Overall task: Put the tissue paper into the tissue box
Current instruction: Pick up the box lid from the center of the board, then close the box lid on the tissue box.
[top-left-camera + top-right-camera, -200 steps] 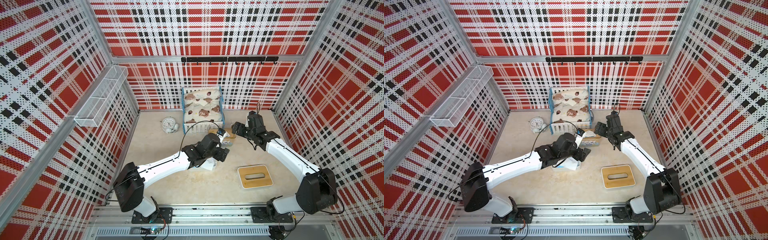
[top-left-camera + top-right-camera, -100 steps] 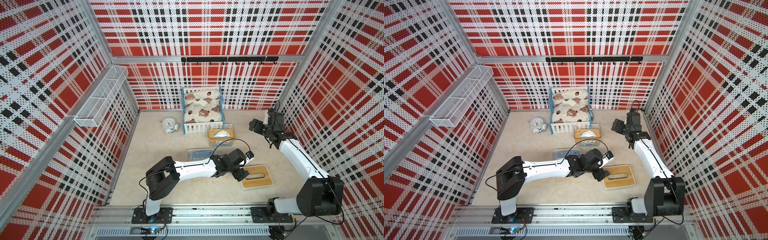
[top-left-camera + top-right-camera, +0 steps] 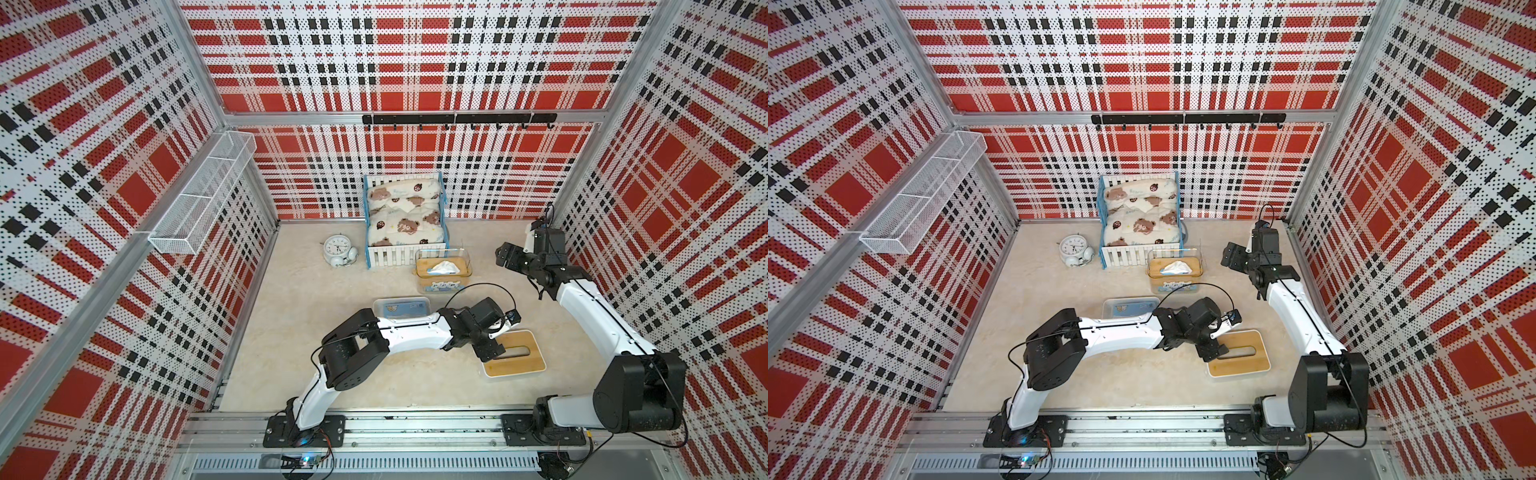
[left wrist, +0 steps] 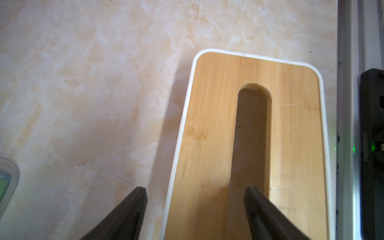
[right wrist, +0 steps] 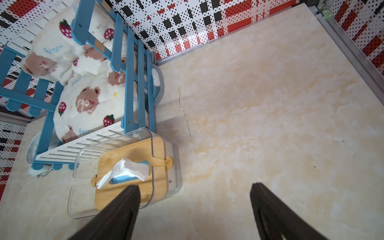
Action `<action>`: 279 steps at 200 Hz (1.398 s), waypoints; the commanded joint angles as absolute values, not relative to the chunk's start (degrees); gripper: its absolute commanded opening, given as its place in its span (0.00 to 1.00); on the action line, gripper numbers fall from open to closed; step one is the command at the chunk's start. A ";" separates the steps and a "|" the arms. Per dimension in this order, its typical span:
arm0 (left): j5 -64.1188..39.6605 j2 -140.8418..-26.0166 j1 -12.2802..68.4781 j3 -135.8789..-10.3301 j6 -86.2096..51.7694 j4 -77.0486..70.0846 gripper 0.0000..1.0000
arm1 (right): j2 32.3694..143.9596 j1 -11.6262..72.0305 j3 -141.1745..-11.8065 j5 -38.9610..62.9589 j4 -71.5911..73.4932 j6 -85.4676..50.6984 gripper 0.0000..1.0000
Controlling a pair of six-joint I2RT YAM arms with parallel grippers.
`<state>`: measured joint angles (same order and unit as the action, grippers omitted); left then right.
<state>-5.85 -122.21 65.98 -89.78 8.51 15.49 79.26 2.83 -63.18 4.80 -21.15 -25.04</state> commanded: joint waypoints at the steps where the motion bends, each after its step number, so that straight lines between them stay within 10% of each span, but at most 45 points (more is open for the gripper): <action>1: -7.48 -124.58 65.74 -92.60 11.04 17.20 0.75 | 78.93 2.33 -63.11 5.20 -20.82 -24.34 0.90; 135: -12.93 -116.27 60.75 -84.72 17.55 20.66 0.23 | 78.49 1.98 -64.09 6.14 -21.83 -23.73 0.89; 279: 1.59 -86.61 47.99 -73.84 36.26 44.04 0.17 | 79.06 2.02 -59.32 21.97 -12.58 -24.47 0.87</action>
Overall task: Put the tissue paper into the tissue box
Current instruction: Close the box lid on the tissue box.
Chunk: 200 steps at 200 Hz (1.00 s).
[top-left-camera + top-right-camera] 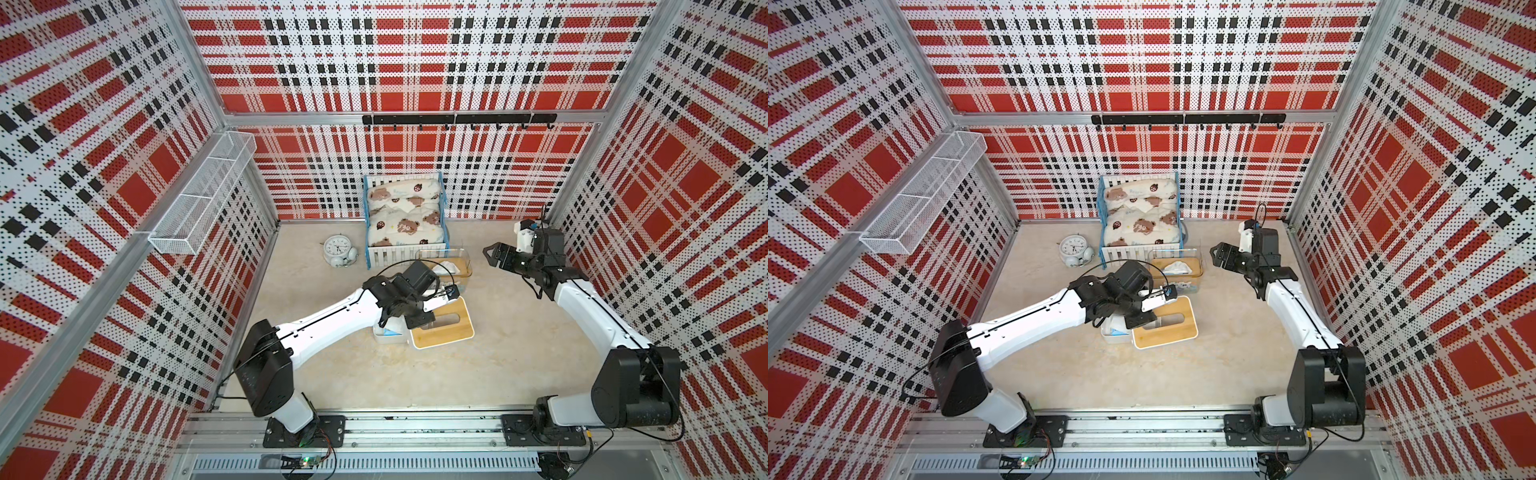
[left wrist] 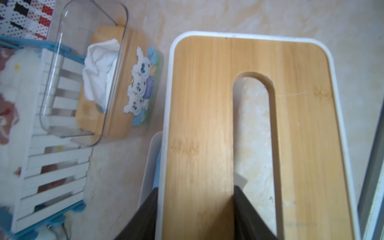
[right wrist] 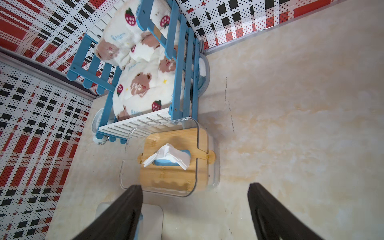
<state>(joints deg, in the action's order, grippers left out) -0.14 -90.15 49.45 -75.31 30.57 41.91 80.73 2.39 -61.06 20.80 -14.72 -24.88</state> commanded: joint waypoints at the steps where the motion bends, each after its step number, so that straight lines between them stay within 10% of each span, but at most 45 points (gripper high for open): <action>1: 1.54 -86.55 47.90 -73.83 36.32 43.99 0.17 | 79.04 2.02 -59.23 21.97 -12.53 -24.45 0.87; 200: 2.99 -72.28 42.54 -54.58 50.84 26.15 0.15 | 80.33 2.29 -58.45 23.38 -11.89 -25.83 0.85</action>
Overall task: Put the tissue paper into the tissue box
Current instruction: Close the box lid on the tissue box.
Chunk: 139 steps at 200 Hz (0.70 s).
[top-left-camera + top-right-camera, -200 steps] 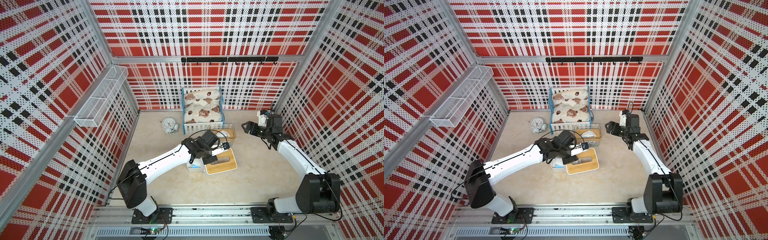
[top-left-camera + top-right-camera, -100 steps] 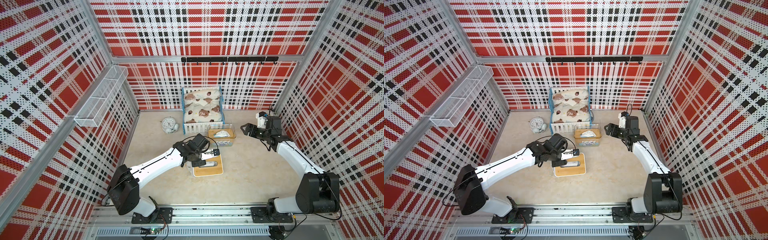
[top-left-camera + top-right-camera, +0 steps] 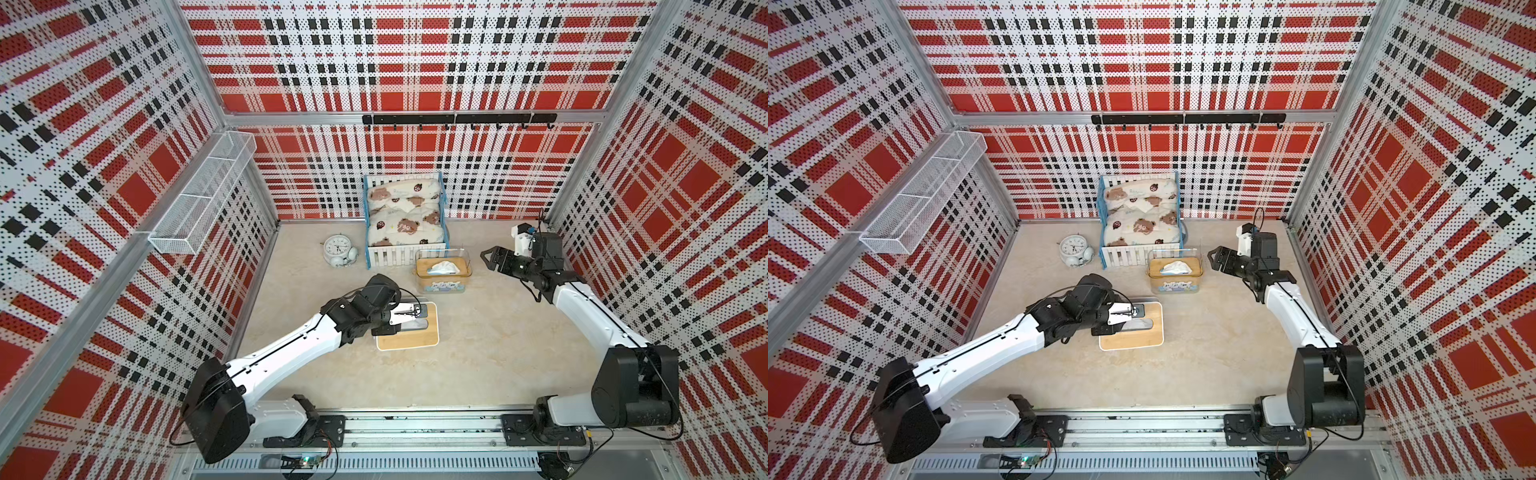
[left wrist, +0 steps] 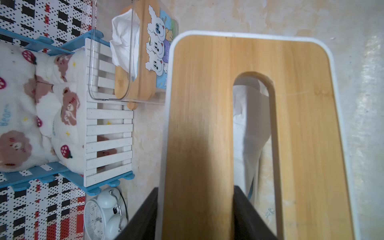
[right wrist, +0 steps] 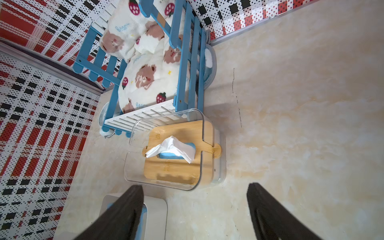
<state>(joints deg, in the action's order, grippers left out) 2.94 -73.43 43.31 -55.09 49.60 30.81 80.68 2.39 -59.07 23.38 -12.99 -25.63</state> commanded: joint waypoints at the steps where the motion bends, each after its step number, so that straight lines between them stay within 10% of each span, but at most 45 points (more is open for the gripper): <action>1: 2.94 -72.31 42.54 -54.54 50.82 26.17 0.15 | 80.33 2.29 -58.45 23.38 -11.83 -25.84 0.85; 139: 0.05 -74.18 42.19 -53.19 52.84 25.84 0.17 | 81.30 2.29 -58.14 25.33 -11.16 -25.75 0.85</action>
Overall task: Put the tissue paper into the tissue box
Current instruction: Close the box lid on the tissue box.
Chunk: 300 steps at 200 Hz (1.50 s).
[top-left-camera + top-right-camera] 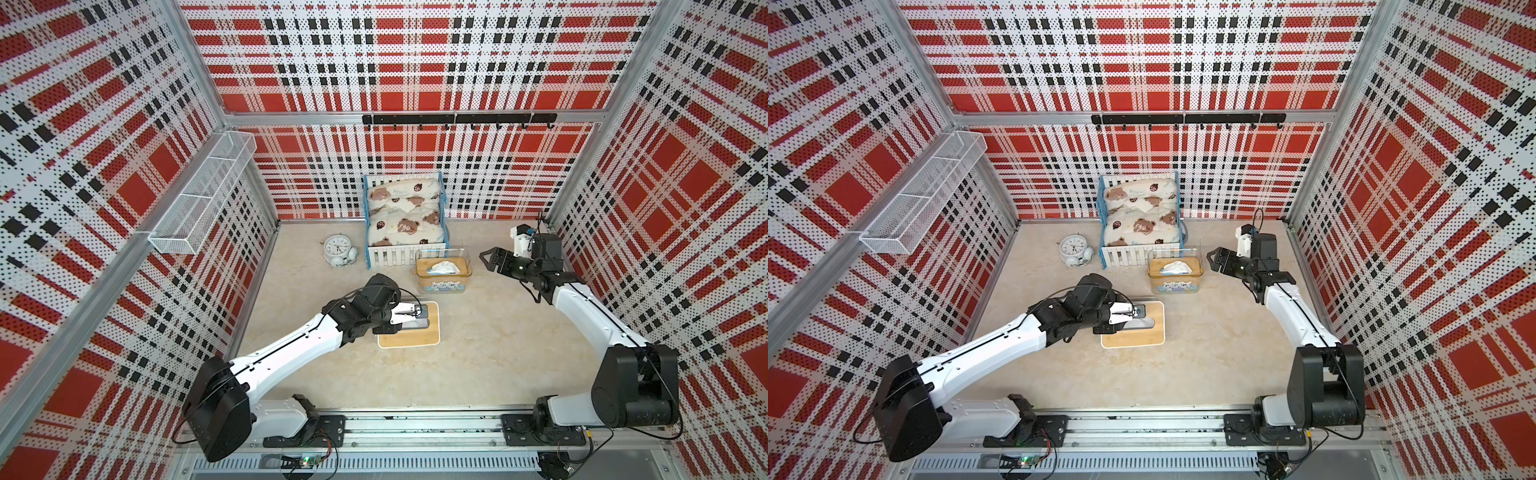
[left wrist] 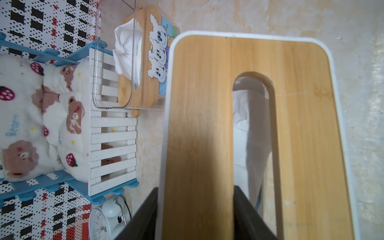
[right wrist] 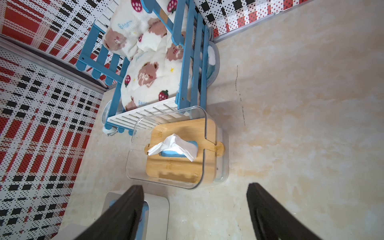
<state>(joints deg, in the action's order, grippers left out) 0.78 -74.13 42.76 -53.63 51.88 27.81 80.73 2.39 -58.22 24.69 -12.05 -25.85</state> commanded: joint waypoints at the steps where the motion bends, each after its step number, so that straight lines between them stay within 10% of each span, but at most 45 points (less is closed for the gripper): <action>1: 0.16 -74.18 42.19 -53.18 52.92 25.84 0.17 | 81.30 2.29 -58.12 25.32 -11.16 -25.75 0.85; 300: -11.97 -75.06 30.88 -58.08 53.44 26.22 0.10 | 82.09 2.29 -56.87 26.02 -9.46 -26.13 0.85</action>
